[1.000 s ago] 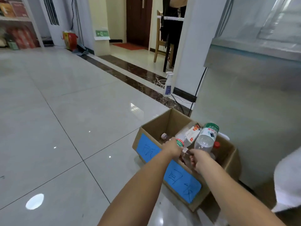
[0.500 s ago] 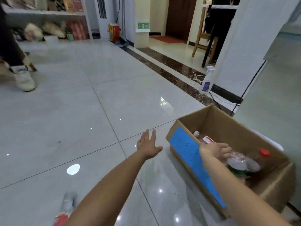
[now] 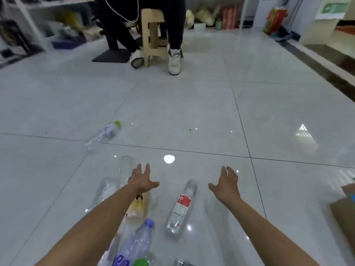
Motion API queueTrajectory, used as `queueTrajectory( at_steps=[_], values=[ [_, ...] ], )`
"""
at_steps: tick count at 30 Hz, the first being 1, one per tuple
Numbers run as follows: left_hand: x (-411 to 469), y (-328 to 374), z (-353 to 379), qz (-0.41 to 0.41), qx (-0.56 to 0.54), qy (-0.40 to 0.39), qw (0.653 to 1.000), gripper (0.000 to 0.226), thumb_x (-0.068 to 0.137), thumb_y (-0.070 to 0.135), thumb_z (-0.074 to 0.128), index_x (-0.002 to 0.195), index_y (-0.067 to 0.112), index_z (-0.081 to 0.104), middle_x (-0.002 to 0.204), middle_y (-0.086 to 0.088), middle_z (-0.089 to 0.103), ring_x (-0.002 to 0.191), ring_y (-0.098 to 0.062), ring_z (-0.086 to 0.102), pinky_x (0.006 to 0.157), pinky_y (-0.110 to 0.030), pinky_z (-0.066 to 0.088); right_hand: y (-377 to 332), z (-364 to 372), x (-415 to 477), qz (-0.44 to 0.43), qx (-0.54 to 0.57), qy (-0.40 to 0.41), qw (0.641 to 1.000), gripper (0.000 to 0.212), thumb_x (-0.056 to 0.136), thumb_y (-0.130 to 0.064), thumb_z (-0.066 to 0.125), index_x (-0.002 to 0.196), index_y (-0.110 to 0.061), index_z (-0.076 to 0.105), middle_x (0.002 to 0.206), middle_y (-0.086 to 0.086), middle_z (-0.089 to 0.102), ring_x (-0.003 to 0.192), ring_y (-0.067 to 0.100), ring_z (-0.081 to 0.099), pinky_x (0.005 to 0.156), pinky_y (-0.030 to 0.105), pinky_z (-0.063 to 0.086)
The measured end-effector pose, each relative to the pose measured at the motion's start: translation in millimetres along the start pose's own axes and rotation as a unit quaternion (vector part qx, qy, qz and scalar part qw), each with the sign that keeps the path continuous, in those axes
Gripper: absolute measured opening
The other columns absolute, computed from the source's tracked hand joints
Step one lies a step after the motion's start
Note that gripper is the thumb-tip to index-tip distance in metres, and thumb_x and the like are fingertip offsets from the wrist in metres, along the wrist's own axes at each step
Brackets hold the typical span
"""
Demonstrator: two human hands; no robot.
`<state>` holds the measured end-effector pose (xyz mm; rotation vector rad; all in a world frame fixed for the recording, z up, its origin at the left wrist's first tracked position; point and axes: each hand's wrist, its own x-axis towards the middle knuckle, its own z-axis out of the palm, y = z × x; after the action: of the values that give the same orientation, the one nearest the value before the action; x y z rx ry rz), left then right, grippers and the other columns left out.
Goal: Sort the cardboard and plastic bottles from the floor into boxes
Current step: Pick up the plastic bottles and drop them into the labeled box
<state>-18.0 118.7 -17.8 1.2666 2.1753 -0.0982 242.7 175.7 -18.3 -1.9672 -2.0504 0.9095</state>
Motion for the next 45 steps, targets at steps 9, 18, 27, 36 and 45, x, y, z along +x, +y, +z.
queueTrajectory(
  at_steps=[9, 18, 27, 36, 45],
  values=[
    [-10, -63, 40, -0.070, -0.022, -0.047, 0.996, 0.104, 0.084, 0.049, 0.064, 0.153, 0.022, -0.010, 0.157, -0.016, -0.021, 0.147, -0.038, -0.007, 0.121, -0.042, 0.011, -13, 75, 0, -0.211, -0.227, -0.111, 0.944, 0.074, 0.097, -0.021, 0.049, 0.153, -0.017, 0.001, 0.161, 0.007, -0.006, 0.149, 0.024, -0.003, 0.119, 0.032, 0.012],
    [-3, -58, 64, -0.143, -0.042, 0.023, 0.989, 0.114, 0.084, 0.051, 0.063, 0.150, 0.010, -0.019, 0.154, -0.032, -0.005, 0.145, -0.042, 0.009, 0.118, -0.042, 0.015, -1, 87, 17, -0.255, -0.344, -0.099, 0.898, 0.070, 0.088, -0.007, 0.052, 0.149, -0.022, 0.022, 0.156, 0.002, 0.022, 0.146, 0.024, 0.015, 0.114, 0.031, 0.022],
    [0, -30, 80, -0.019, 0.032, 0.067, 0.997, 0.069, 0.083, 0.008, 0.058, 0.142, 0.023, 0.024, 0.149, -0.020, 0.009, 0.115, -0.036, 0.048, 0.093, -0.038, 0.043, 23, 81, 16, -0.022, -0.330, -0.122, 0.936, 0.038, 0.087, -0.035, 0.054, 0.120, -0.017, 0.055, 0.124, 0.001, 0.054, 0.120, 0.020, 0.049, 0.093, 0.027, 0.039],
    [-6, -18, 79, 0.190, 0.158, 0.062, 0.967, 0.054, 0.084, 0.014, 0.060, 0.133, 0.028, 0.043, 0.158, -0.010, -0.001, 0.137, -0.028, 0.029, 0.116, -0.035, 0.014, 36, 63, 7, 0.090, -0.216, -0.171, 0.957, 0.051, 0.079, -0.045, 0.064, 0.118, -0.016, 0.052, 0.113, -0.002, 0.062, 0.105, 0.017, 0.062, 0.074, 0.023, 0.039],
    [-20, 9, 100, -0.240, -0.220, 0.089, 0.941, 0.081, 0.081, 0.054, 0.061, 0.137, 0.008, 0.025, 0.137, -0.014, 0.039, 0.130, -0.031, 0.036, 0.106, -0.038, 0.030, 29, 67, 0, 0.088, -0.172, -0.213, 0.958, 0.031, 0.078, -0.042, 0.064, 0.098, -0.020, 0.054, 0.080, -0.007, 0.050, 0.081, 0.016, 0.055, 0.069, 0.022, 0.044]
  ],
)
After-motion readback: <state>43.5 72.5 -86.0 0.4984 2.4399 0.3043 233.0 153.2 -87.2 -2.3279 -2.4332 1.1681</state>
